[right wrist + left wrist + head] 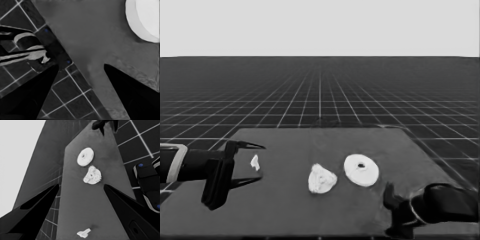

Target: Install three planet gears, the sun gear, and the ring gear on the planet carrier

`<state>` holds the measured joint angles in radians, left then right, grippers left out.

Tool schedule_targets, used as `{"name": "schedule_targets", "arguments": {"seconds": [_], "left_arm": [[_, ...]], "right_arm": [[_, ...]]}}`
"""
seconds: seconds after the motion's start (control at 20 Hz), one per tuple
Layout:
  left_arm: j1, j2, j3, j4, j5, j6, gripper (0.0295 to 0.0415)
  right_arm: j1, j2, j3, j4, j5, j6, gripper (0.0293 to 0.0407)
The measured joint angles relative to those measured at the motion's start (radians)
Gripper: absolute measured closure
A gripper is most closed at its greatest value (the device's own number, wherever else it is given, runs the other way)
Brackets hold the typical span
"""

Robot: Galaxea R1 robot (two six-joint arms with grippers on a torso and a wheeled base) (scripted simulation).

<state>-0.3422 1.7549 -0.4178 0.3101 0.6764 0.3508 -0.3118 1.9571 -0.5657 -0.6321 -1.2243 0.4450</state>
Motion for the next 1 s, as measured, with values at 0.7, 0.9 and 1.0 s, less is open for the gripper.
{"name": "schedule_targets", "arguments": {"seconds": [0.7,0.9,1.0], "left_arm": [[0.000,0.000,0.000,0.000,0.000,0.000,0.0326],[0.000,0.000,0.000,0.000,0.000,0.000,0.0326],[0.000,0.000,0.000,0.000,0.000,0.000,0.0326]], "right_arm": [[0.393,0.611,-1.075,0.540,-0.279,0.468,0.0315],[0.272,0.653,-1.172,0.451,-0.203,0.437,0.0315],[0.229,0.672,-1.215,0.424,-0.173,0.419,0.0315]]}}
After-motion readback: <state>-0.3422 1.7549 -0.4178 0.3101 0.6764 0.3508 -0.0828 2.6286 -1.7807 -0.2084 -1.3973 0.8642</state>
